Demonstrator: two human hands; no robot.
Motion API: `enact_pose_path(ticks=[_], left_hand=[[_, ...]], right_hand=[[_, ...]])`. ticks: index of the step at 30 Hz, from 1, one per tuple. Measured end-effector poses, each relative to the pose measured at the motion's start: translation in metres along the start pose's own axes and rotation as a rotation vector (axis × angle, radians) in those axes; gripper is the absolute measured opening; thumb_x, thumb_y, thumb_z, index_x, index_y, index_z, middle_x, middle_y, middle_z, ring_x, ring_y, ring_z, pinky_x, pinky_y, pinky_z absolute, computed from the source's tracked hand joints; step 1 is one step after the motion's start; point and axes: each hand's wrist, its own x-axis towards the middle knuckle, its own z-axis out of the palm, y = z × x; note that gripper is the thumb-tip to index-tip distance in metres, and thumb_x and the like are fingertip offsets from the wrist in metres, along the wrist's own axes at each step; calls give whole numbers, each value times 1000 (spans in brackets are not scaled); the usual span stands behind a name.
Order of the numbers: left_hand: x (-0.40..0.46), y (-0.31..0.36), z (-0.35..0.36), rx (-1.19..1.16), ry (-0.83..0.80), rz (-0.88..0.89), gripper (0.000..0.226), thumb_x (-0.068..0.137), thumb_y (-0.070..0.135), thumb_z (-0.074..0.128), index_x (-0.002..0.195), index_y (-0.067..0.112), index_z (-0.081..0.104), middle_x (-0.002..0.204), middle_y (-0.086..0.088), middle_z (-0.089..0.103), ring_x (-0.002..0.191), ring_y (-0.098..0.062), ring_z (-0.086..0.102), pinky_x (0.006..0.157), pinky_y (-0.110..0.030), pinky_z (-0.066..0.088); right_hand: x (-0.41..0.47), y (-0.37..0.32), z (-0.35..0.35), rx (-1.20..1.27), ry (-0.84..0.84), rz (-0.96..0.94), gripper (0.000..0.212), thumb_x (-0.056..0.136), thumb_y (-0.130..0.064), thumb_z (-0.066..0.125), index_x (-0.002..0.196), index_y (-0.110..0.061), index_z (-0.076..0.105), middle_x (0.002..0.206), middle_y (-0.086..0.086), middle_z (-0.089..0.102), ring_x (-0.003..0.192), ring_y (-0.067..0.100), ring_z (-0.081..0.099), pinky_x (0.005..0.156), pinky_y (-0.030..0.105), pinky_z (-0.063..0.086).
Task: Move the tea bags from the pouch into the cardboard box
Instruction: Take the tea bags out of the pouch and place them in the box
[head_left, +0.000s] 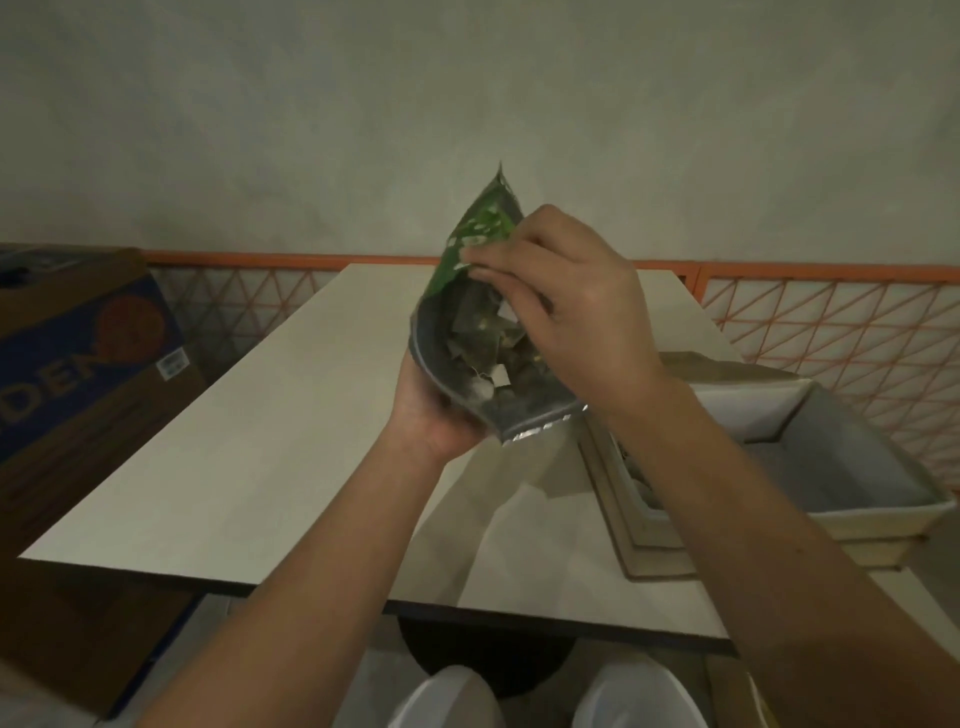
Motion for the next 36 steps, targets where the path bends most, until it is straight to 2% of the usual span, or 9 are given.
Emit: enact_pose_path(ticks=[7,11,15,19,22,27,30,33,36], left_hand=[[7,-12,-6,10,62,-70,57,73,55,61,95,8,83,110,-19,75,109,-36,64,105,-49,47],[6,-14,0,-9,70,-25,55,83,55,56,90,7,83,100,-17,77,88,-32,75,80,-37,61],[9,-20,1,-49,5,-120,83,70,47,72,146,17,56,155,-10,48,145,-29,42,122,-44,30],[12,-25,-3,-13,-60,-137,80,51,32,86,127,12,68,146,-12,56,135,-32,52,124,-45,26],[11,-21,-9,98,-19,-204,62,75,54,74,120,11,75,132,-14,66,115,-34,65,113,-48,42],[1,-4,-18,100,-6,-261,79,82,79,53,127,17,71,136,-17,65,127,-37,60,111,-56,42],[-3,-6,-12,117,-41,-189,72,76,70,59,118,14,77,128,-17,70,111,-36,70,101,-54,51],[-1,-11,-11,35,-1,-107,66,78,65,60,113,12,79,125,-17,71,97,-35,74,94,-48,55],[6,-16,-20,-9,46,-74,63,89,66,53,108,13,80,128,-14,70,105,-31,69,102,-42,47]], right_hand=[[-11,12,2,17,-105,152,19,92,-19,64,104,-10,76,86,6,63,75,18,63,64,39,56],[-8,8,-6,15,-3,105,18,91,-17,65,104,-10,76,86,7,63,76,16,63,66,34,55],[-19,12,1,28,-61,170,18,91,-18,66,104,-11,76,87,3,62,80,5,58,68,34,55],[-29,19,-5,33,-92,229,20,92,-19,64,107,-14,75,91,0,61,84,7,60,73,33,55],[-30,23,-10,34,-122,259,24,96,-19,59,116,-16,71,96,2,61,86,15,63,74,38,55],[-35,21,-15,89,-160,302,27,96,-16,58,122,-17,63,104,-7,59,93,8,60,78,20,52],[-35,15,-12,226,-202,455,16,97,-14,55,112,-19,52,108,-10,62,99,7,62,78,26,55],[-41,17,-11,217,-274,381,14,92,0,51,92,-13,56,123,4,62,113,19,59,87,35,52],[-51,16,-13,93,-407,362,10,85,-20,60,88,-21,70,148,-7,45,125,17,50,93,36,49]])
